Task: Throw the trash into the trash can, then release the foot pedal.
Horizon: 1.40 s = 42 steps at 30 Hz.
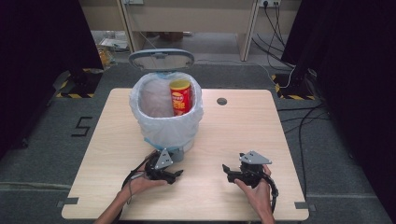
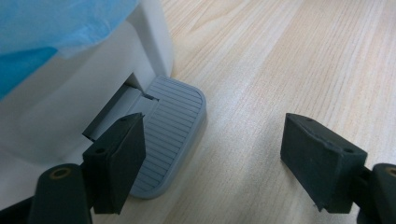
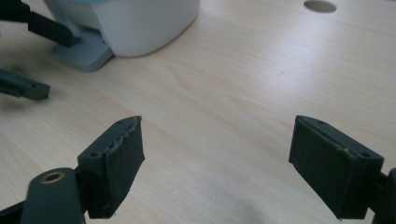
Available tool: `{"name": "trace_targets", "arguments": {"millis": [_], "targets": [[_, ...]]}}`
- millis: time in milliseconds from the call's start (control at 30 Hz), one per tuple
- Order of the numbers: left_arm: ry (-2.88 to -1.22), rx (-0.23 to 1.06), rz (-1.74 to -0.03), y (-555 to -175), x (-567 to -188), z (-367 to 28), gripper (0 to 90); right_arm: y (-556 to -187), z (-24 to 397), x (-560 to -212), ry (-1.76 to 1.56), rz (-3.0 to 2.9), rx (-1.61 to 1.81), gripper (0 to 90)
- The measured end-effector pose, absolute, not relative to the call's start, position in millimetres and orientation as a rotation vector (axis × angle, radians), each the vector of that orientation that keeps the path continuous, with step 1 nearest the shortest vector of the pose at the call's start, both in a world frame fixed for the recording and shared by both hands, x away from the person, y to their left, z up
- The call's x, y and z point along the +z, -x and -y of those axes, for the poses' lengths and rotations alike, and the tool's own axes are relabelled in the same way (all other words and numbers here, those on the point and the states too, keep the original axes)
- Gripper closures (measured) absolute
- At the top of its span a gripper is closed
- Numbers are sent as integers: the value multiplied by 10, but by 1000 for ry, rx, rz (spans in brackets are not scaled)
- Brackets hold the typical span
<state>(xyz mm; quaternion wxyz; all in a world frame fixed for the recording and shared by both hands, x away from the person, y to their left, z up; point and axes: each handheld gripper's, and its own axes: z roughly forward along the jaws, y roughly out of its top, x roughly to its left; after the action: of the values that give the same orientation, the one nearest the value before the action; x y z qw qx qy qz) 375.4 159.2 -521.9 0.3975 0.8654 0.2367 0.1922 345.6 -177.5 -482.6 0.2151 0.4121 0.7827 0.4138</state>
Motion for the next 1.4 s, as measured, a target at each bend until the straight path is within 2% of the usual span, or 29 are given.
{"name": "trace_targets", "arguments": {"millis": [467,1400], "targets": [[-2196,486,-600,-3753,-5215,-1591,215,-3388,1679,-5163,-1162,-2285,1019,173],[-2193,494,-603,-3747,-5218,-1585,214,-3380,1645,-5181,-1185,-2317,970,114]]}}
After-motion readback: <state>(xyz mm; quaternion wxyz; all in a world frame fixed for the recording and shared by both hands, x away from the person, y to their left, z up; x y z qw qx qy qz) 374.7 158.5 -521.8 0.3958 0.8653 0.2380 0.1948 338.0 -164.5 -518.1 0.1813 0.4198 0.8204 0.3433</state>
